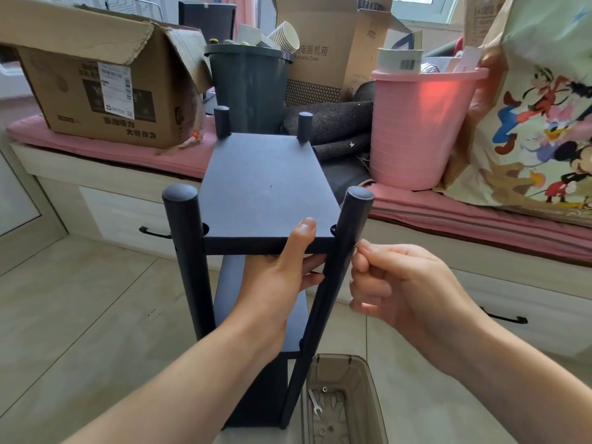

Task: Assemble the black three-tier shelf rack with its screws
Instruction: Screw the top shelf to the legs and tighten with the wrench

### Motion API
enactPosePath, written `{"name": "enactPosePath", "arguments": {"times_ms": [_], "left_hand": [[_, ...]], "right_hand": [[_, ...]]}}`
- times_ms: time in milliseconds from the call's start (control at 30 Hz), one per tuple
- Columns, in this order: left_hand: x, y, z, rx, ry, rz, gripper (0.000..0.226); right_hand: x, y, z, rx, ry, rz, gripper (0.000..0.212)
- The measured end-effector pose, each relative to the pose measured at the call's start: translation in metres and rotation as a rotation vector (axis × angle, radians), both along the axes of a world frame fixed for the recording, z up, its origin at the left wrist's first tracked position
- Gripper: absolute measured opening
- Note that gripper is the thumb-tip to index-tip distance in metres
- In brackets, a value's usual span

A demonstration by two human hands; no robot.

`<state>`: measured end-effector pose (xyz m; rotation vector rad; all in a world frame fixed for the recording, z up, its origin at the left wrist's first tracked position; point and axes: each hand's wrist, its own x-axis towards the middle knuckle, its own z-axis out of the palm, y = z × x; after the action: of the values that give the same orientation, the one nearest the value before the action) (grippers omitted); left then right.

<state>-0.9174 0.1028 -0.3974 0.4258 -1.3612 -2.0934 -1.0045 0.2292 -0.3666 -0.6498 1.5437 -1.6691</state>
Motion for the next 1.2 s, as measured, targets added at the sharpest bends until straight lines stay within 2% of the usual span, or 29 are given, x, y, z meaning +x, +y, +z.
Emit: {"name": "enactPosePath", "arguments": {"times_ms": [67, 133, 233, 367, 433, 500, 600, 733, 800, 933, 967, 1067, 1200], "left_hand": [[0.000, 0.000, -0.001, 0.005, 0.002, 0.003, 0.013], [0.000, -0.002, -0.002, -0.005, 0.002, 0.000, 0.011], [0.000, -0.005, -0.001, -0.024, 0.008, 0.000, 0.009], [-0.001, -0.007, -0.003, -0.038, -0.012, 0.002, 0.010], [-0.002, -0.007, -0.004, -0.046, -0.026, 0.004, 0.011], [-0.003, -0.007, -0.004, -0.062, -0.044, 0.011, 0.012], [-0.004, -0.007, -0.005, -0.082, -0.068, 0.025, 0.017], [-0.006, -0.006, -0.005, -0.082, -0.071, 0.061, 0.015], [-0.006, -0.006, -0.004, -0.087, -0.062, 0.068, 0.015], [-0.005, -0.006, 0.002, -0.115, -0.039, 0.076, 0.044], [-0.005, -0.006, 0.002, -0.115, -0.042, 0.078, 0.043], [-0.005, -0.005, 0.000, -0.104, -0.056, 0.074, 0.015], [-0.005, -0.003, -0.002, -0.097, -0.076, 0.059, 0.008]], "right_hand": [[-0.003, 0.001, 0.002, -0.035, -0.162, 0.051, 0.034], [-0.006, 0.000, 0.001, -0.024, -0.160, 0.037, 0.041], [-0.004, 0.000, 0.000, 0.049, 0.251, -0.059, 0.048], [-0.002, 0.005, -0.001, 0.103, 0.753, -0.091, 0.038], [-0.002, 0.007, -0.004, 0.162, 0.933, -0.130, 0.033], [0.000, 0.008, -0.006, 0.214, 1.026, -0.159, 0.033], [0.000, 0.006, -0.006, 0.213, 1.023, -0.184, 0.038], [0.000, 0.000, -0.003, 0.140, 0.864, -0.167, 0.046], [0.000, 0.000, -0.003, 0.126, 0.844, -0.159, 0.045], [0.002, 0.000, -0.008, 0.173, 0.969, -0.180, 0.038], [0.002, 0.000, -0.008, 0.176, 0.988, -0.186, 0.038], [0.001, 0.000, -0.009, 0.152, 0.975, -0.187, 0.038], [0.001, -0.003, -0.007, 0.093, 0.834, -0.164, 0.042]]}}
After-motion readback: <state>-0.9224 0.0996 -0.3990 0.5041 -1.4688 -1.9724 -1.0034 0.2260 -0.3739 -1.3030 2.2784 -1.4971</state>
